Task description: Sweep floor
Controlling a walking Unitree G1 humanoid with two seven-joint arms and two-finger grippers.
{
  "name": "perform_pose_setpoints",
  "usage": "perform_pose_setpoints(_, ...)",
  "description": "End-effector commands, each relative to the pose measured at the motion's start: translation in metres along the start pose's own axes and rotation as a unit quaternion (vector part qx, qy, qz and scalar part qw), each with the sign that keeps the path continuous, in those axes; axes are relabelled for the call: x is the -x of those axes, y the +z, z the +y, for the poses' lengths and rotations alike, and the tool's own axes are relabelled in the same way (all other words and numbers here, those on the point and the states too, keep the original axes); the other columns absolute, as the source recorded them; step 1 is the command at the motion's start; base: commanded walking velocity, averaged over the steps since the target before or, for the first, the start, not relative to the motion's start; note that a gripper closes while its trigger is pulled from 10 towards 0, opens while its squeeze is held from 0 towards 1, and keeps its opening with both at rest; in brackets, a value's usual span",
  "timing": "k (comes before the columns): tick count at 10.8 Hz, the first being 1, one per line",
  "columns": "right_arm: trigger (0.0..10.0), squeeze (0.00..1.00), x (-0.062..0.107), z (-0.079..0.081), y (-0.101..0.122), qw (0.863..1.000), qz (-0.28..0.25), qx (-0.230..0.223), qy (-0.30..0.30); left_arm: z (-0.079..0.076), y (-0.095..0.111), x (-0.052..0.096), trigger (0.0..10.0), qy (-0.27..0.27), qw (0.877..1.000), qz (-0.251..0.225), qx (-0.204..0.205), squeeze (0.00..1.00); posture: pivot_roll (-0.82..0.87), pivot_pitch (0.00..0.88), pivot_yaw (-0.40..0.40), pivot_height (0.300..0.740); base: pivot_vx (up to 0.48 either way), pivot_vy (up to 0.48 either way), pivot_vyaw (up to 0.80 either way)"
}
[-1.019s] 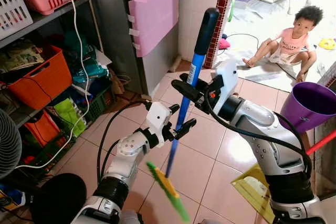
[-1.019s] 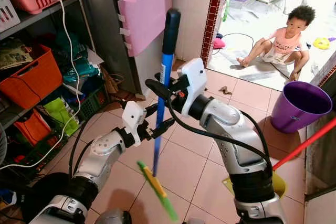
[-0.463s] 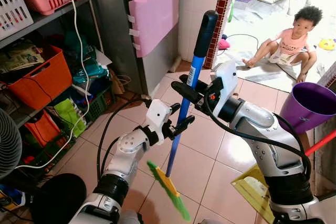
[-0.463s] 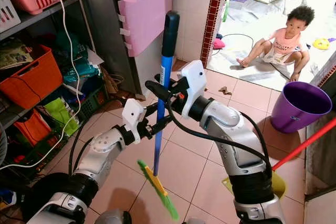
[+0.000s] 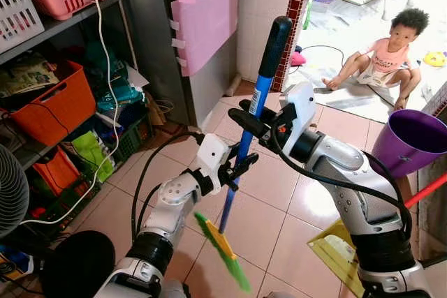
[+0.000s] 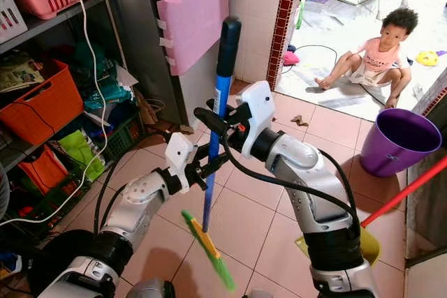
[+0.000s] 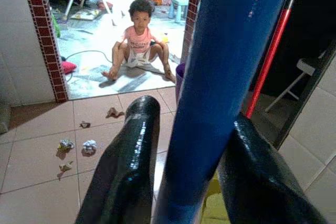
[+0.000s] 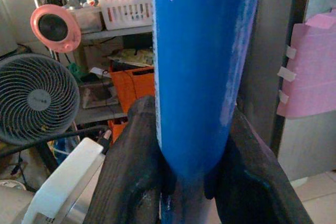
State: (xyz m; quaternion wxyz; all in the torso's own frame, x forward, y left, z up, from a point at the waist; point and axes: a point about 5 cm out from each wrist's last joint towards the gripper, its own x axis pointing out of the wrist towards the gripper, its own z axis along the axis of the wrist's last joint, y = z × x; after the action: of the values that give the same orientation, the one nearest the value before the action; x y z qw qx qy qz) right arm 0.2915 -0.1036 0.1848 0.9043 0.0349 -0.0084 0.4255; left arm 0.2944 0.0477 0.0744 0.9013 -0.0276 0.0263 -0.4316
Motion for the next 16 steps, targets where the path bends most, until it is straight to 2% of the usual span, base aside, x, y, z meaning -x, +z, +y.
perform_pose_setpoints(1, 10.0, 0.0, -0.002, 0.001, 0.006, 1.0, -0.021, 0.0, -0.001, 0.008, 0.004, 0.0, 0.0, 0.012, 1.0, -0.002, 0.002, 0.0, -0.1, 0.0, 0.024, 0.74, 0.0, 0.0, 0.0)
perform_pose_setpoints(2, 10.0, 0.52, -0.002, 0.0, 0.005, 0.999, -0.029, -0.022, -0.013, 0.008, 0.005, 0.0, 0.0, 0.016, 1.0, -0.005, 0.003, 0.0, -0.1, 0.0, 0.024, 0.74, 0.0, 0.0, 0.0)
perform_pose_setpoints(3, 10.0, 1.0, -0.002, -0.001, 0.003, 0.998, -0.034, -0.037, -0.022, 0.009, 0.006, -0.001, 0.0, 0.02, 1.0, -0.008, 0.004, 0.0, -0.1, 0.0, 0.022, 0.74, 0.0, 0.0, 0.0)
perform_pose_setpoints(4, 10.0, 1.0, -0.001, -0.003, -0.002, 0.996, -0.042, -0.066, -0.042, 0.011, 0.006, 0.0, 0.0, 0.022, 1.0, -0.009, 0.005, 0.0, -0.1, 0.0, 0.026, 0.74, 0.0, 0.0, 0.0)
perform_pose_setpoints(6, 10.0, 1.0, 0.0, -0.002, -0.012, 0.994, -0.039, -0.089, -0.051, 0.012, 0.007, 0.001, 0.0, 0.022, 1.0, -0.008, 0.004, 0.0, -0.1, 0.0, 0.031, 0.74, 0.0, 0.0, 0.0)
perform_pose_setpoints(10, 10.0, 1.0, 0.01, 0.006, -0.038, 0.995, 0.009, -0.094, -0.024, 0.014, 0.008, 0.0, 0.0, 0.018, 1.0, -0.005, 0.0, 0.0, -0.1, 0.0, 0.034, 0.74, 0.0, 0.0, 0.0)
perform_pose_setpoints(16, 10.0, 1.0, -0.002, 0.015, -0.054, 0.994, 0.021, -0.105, -0.01, 0.009, 0.007, -0.002, 0.0, 0.006, 1.0, -0.004, -0.003, 0.0, -0.09, 0.0, 0.036, 0.74, 0.0, 0.0, 0.0)
